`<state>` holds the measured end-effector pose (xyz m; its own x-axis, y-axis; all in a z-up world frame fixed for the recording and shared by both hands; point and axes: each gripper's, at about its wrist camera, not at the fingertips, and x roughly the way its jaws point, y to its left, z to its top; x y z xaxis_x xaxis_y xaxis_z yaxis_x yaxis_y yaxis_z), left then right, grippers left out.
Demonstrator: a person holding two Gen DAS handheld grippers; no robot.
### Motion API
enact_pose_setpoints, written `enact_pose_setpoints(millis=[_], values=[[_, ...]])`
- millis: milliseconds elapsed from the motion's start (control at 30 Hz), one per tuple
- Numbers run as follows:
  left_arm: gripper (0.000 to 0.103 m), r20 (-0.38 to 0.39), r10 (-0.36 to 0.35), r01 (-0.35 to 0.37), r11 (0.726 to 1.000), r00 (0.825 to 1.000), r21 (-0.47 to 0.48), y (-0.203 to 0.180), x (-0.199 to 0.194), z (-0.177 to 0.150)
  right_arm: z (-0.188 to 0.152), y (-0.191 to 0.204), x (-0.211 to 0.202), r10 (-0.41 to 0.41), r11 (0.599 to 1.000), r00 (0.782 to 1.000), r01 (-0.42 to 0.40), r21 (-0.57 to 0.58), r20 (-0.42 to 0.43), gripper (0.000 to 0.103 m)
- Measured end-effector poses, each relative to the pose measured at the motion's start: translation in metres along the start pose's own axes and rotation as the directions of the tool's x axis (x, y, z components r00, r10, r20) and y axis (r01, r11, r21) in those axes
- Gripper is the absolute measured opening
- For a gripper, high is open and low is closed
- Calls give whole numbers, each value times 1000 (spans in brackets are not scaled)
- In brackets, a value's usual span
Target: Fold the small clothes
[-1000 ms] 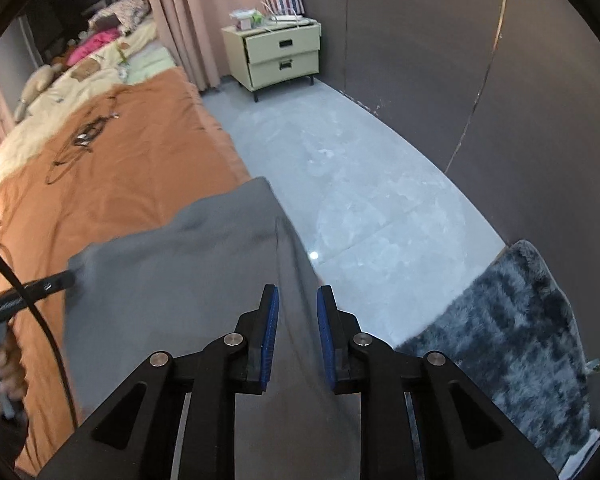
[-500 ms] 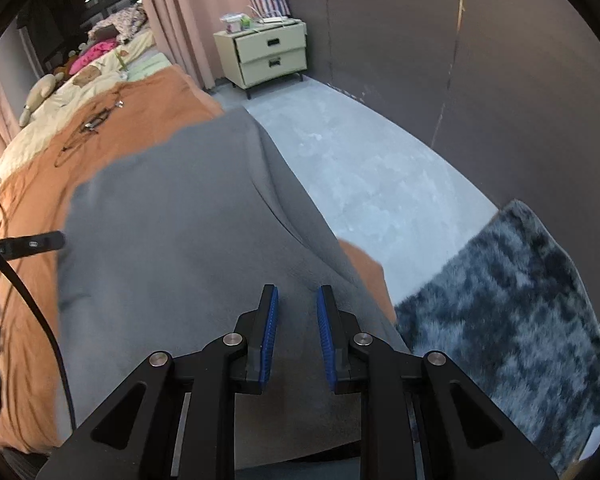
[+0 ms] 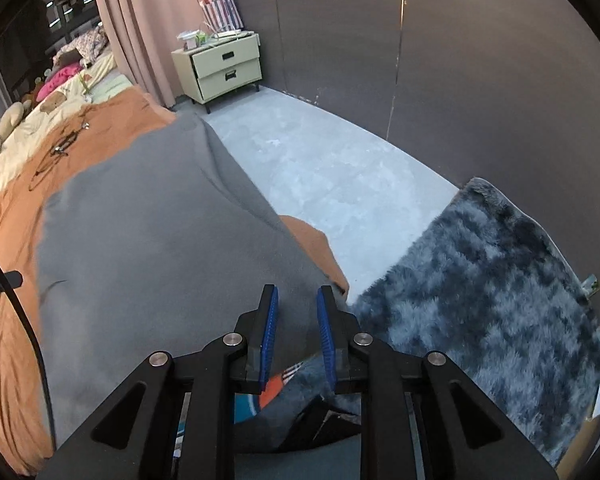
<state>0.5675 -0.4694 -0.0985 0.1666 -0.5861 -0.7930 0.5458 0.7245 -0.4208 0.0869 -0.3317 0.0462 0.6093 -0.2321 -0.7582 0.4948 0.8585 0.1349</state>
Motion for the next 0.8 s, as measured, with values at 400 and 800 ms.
enact_pose_setpoints(millis=[400, 800], values=[[73, 122, 5, -16, 996, 992, 93, -22, -89, -34, -59, 26, -95, 77, 997, 992, -75, -32, 97, 77], [103, 214, 35, -69, 986, 976, 151, -5, -186, -94, -114, 51, -160, 116, 992, 980, -107, -60, 164, 102]])
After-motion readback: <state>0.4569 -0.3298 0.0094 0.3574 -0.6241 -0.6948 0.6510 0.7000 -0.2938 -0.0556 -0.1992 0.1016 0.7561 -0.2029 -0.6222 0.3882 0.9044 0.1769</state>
